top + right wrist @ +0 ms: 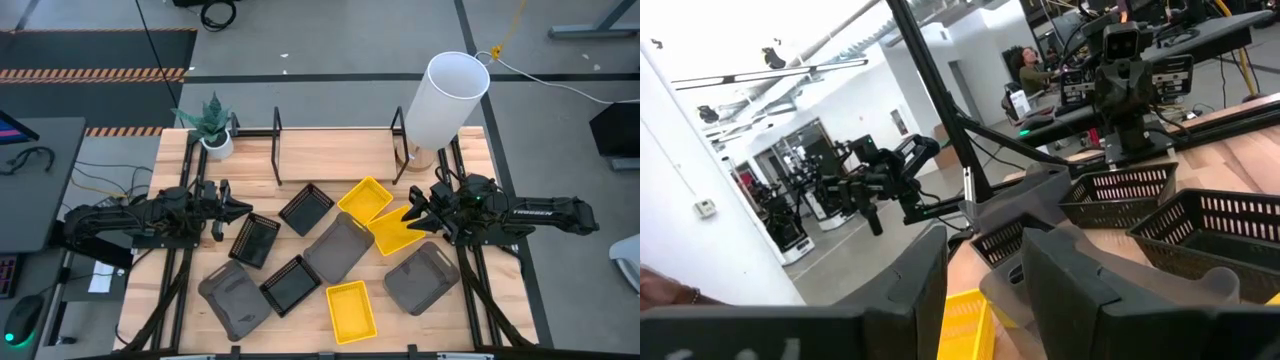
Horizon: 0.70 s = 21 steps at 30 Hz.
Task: Stack baskets on shelf by color
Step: Stack the middle black transparent bin on the right black transparent bin
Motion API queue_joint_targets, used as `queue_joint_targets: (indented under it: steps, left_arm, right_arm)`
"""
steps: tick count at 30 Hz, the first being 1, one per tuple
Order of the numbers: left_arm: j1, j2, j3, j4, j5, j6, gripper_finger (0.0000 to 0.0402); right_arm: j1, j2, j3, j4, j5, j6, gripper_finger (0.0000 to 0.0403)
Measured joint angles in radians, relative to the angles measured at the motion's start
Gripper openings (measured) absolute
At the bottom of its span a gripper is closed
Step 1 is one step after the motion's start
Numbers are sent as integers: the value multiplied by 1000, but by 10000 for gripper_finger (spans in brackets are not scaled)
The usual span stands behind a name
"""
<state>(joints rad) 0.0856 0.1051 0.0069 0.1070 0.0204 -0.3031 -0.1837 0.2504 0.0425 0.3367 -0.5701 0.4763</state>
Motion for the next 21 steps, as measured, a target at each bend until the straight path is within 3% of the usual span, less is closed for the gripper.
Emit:
queue_joint_targets:
  steps: [21]
  left_arm:
    - [0, 0, 0, 0, 0, 0, 33]
  right_arm:
    - [0, 0, 0, -1, -30, 24, 135]
